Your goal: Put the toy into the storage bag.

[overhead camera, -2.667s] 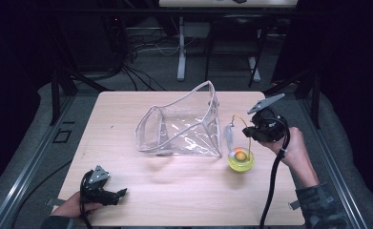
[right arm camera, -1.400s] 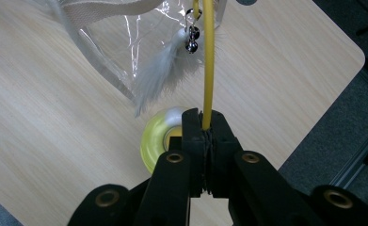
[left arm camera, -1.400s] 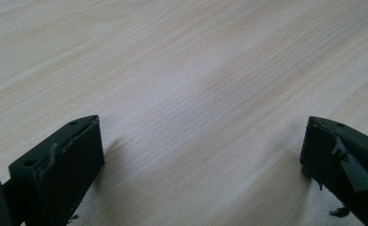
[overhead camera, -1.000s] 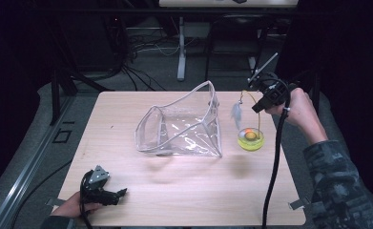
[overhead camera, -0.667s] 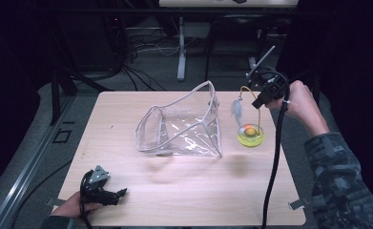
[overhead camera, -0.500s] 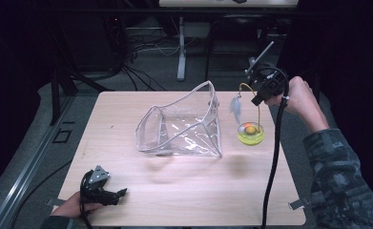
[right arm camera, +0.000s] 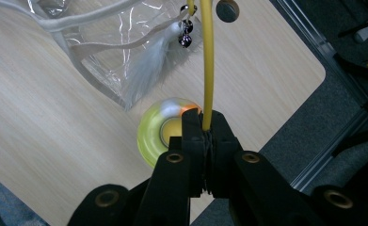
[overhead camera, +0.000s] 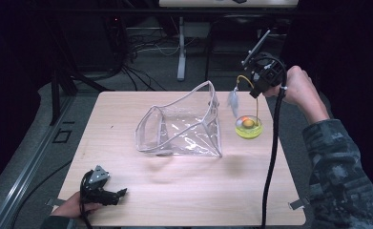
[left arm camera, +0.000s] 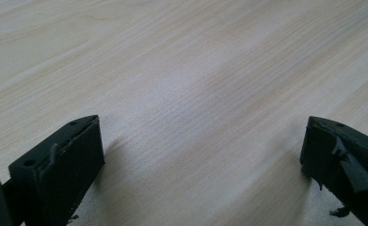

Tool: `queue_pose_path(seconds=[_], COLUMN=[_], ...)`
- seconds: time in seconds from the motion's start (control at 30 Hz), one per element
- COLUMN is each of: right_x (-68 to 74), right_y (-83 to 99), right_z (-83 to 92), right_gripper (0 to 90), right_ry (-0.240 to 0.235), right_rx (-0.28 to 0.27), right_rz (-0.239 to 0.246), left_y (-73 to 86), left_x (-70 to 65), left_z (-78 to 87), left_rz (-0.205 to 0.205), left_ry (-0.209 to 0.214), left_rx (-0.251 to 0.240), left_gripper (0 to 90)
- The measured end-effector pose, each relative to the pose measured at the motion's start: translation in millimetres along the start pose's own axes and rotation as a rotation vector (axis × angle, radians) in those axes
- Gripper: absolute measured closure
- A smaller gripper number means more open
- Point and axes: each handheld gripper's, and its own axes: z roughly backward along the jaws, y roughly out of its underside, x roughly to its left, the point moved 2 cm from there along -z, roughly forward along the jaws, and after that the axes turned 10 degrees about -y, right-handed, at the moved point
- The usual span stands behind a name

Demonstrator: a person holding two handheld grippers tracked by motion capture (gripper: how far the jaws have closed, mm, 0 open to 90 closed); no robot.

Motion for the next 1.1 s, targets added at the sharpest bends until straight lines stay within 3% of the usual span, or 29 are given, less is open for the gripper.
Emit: queue_pose_path(seconds=[0.4,1.1], right_x=[7.4,27.6], right_y=[-11.2,-42.5], right_z=[21.5,52.7], right_gripper=[88.5,88.5], right_ry=[0.018,0.064], right_rx=[-0.018,-0.002], right_rz=[0.013,0.091], left_y=[0.0,0.0], left_x=[-0.2,-0.2], left_z=[-0.1,-0.1], left_rz=[0.003,0.003], left_ry=[0.001,0.001], left_rx=[0.000,0.000], left_gripper=[0.0,0.0])
